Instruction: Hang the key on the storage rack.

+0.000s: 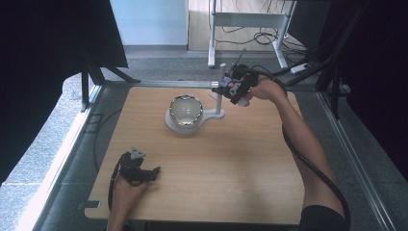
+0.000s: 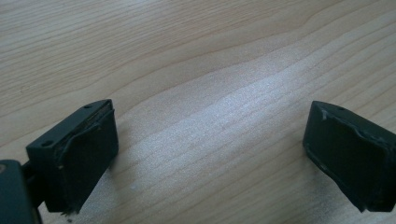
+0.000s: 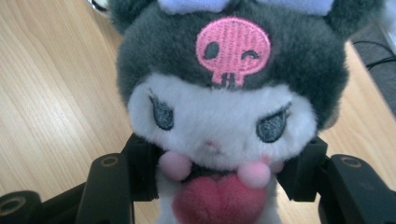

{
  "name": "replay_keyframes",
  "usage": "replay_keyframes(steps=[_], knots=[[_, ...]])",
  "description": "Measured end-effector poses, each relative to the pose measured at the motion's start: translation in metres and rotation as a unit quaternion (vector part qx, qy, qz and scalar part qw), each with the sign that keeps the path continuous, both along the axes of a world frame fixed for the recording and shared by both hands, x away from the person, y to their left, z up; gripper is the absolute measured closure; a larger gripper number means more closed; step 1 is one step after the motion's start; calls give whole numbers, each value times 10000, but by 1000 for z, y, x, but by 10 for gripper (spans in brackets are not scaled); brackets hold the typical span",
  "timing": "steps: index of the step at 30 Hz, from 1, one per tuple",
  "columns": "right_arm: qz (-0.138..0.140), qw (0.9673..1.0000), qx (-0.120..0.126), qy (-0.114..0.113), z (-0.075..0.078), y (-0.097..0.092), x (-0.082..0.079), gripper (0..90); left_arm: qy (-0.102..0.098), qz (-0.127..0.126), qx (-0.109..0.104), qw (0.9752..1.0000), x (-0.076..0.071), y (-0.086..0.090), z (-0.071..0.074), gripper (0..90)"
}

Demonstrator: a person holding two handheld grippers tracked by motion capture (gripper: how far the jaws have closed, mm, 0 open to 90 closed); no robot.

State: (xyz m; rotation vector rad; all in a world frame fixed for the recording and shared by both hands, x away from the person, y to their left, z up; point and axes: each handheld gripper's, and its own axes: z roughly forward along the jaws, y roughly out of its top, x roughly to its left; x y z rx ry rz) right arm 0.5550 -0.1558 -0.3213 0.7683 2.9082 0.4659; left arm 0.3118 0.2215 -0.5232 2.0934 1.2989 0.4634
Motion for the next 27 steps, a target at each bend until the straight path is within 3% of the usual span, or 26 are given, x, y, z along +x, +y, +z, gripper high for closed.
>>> replay_keyframes(steps=[18, 23, 27], knots=[[-178, 9997, -74, 170, -42, -6, 7, 429, -4, 2, -4, 10000, 0, 0, 0, 33], [-356, 9993, -60, 89, -54, -9, 13, 429, 9, 4, -3, 10000, 0, 0, 0, 33], [-407, 9991, 20, -112, -63, -9, 16, 420, 8, 5, -3, 10000, 0, 0, 0, 33]])
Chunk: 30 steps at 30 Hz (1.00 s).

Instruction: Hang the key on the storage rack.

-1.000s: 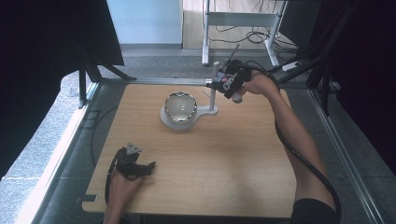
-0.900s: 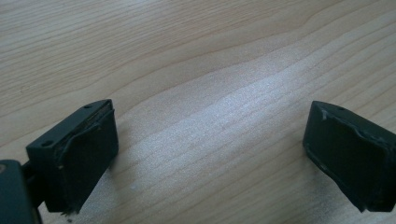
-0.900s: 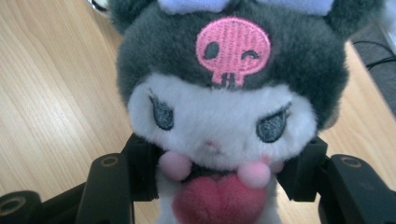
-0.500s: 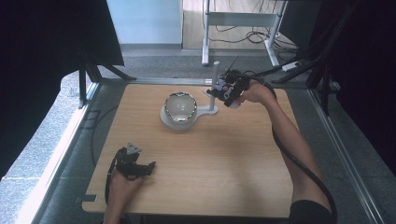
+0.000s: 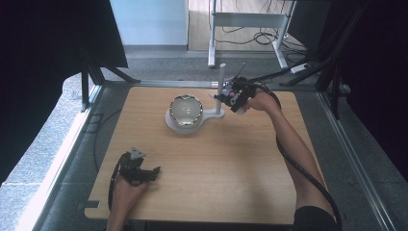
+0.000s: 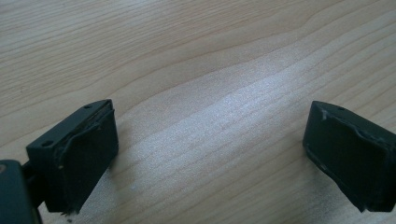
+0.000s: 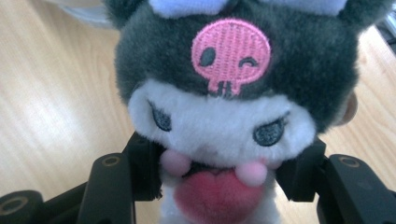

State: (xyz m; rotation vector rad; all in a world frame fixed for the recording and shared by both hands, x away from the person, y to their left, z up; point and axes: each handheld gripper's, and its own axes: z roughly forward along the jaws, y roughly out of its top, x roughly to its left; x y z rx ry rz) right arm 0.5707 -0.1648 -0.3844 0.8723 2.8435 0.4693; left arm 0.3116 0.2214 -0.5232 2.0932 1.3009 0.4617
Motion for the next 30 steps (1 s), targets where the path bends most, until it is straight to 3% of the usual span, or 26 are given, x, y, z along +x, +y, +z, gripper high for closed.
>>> replay_keyframes(steps=[3, 5, 8, 23, 30], knots=[[97, 9999, 74, -92, -3, 2, -1, 394, 0, 0, 1, 10000, 0, 0, 0, 33], [227, 9995, 47, -198, -6, 5, -2, 329, 0, 0, 0, 10000, 0, 0, 0, 33], [203, 9992, 130, -325, -5, 5, -3, 264, 0, 1, 0, 10000, 0, 0, 0, 33], [449, 9974, 152, -541, 8, 3, -23, 138, -1, 0, -3, 10000, 0, 0, 0, 33], [544, 9966, 173, -591, 9, 2, -38, 128, -1, 3, 0, 10000, 0, 0, 0, 33]])
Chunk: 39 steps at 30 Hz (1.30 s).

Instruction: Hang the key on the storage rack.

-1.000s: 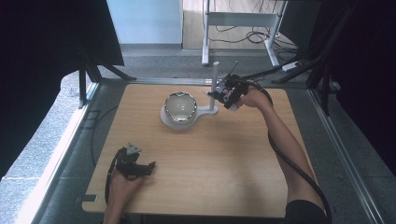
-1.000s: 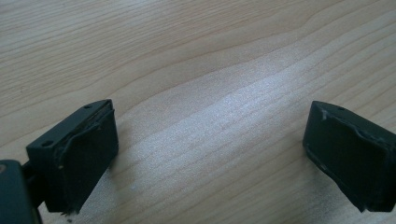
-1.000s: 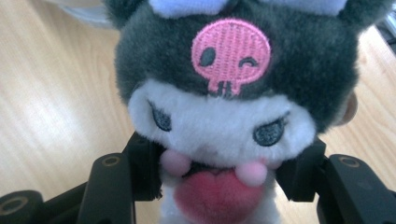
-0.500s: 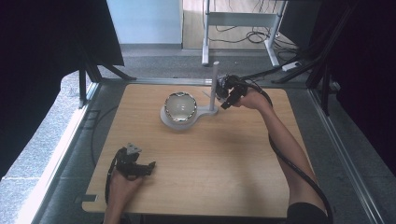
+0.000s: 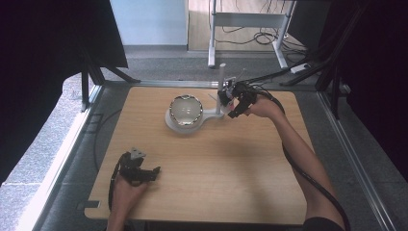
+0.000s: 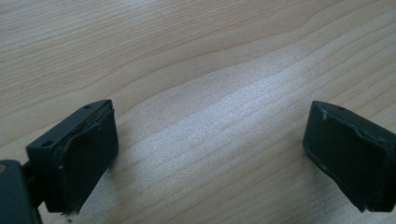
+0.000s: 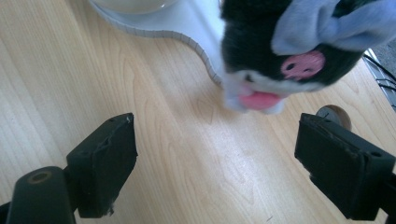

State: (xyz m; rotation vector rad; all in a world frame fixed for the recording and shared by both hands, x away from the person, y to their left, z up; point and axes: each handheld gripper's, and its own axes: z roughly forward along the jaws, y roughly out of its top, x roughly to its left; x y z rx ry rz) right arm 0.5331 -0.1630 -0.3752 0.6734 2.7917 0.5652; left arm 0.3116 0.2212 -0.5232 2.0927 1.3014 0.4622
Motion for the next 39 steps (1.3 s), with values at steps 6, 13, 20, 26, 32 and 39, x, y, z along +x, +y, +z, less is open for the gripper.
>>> replay_keyframes(steps=[6, 13, 20, 26, 32, 39], knots=[[-27, 10000, 71, -8, 2, -3, -13, 91, 1, -5, 3, 10000, 0, 0, 0, 31], [7, 9997, 203, -125, 4, -12, -33, 50, 4, -7, 6, 10000, 0, 0, 0, 28], [34, 9993, 321, -161, 5, -22, -54, 44, 8, -15, 6, 10000, 0, 0, 0, 26], [24, 9988, 422, -247, 6, -34, -71, 40, 10, -17, 11, 10000, 0, 0, 0, 26], [36, 9984, 481, -279, 6, -47, -90, 40, 3, -24, 16, 10000, 0, 0, 0, 26], [40, 9982, 522, -306, 3, -62, -112, 41, -3, -16, 5, 10000, 0, 0, 0, 26]])
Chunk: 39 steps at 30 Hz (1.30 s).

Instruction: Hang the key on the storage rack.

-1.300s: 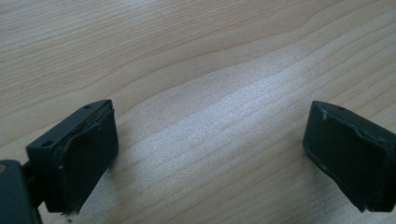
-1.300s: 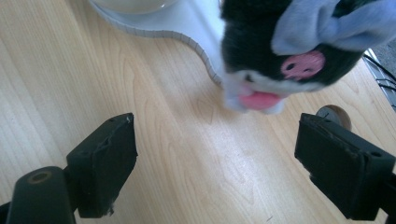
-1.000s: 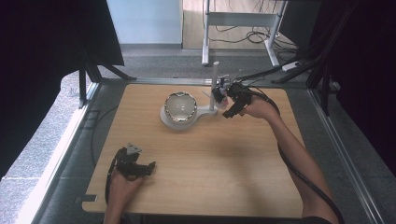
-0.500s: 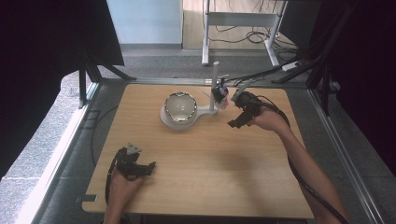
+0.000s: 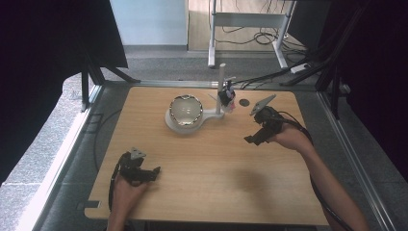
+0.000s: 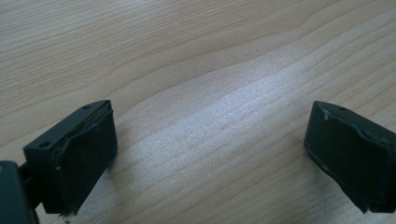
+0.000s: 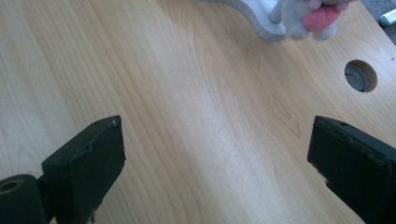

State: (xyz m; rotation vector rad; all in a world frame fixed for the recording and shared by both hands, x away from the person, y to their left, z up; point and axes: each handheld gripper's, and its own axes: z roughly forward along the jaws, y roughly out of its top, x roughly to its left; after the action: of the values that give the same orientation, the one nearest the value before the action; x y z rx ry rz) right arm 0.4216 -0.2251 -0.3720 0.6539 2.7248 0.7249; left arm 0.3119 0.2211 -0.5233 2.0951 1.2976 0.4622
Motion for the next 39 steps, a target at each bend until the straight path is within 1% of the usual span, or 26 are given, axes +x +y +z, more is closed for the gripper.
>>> replay_keyframes(steps=[5, 9, 15, 16, 19, 24, 31, 36, 39], knots=[[-26, 10000, 14, -29, -8, -14, -16, 33, 3, -3, 3, 10000, 0, 0, 0, 26], [-98, 9999, 118, -56, -17, -25, -27, 20, 0, 1, 1, 10000, 0, 0, 0, 26], [-294, 9989, 343, -131, -32, -41, -44, 16, 5, 11, -9, 10000, 0, 0, 0, 26], [-370, 9985, 381, -148, -36, -43, -46, 17, 5, 10, -10, 10000, 0, 0, 0, 26], [-506, 9976, 448, -118, -45, -49, -54, 17, 11, 1, 2, 10000, 0, 0, 0, 26], [-660, 9960, 594, -136, -62, -56, -66, 17, 14, 18, 7, 10000, 0, 0, 0, 26], [-789, 9945, 674, -171, -83, -61, -79, 21, 17, 38, -4, 10000, -1, -1, 0, 26], [-866, 9932, 745, -240, -99, -62, -88, 39, 13, 38, 4, 10000, -1, -1, 0, 26], [-900, 9920, 850, -257, -110, -60, -92, 41, 13, 39, 3, 10000, -1, -1, 0, 26]])
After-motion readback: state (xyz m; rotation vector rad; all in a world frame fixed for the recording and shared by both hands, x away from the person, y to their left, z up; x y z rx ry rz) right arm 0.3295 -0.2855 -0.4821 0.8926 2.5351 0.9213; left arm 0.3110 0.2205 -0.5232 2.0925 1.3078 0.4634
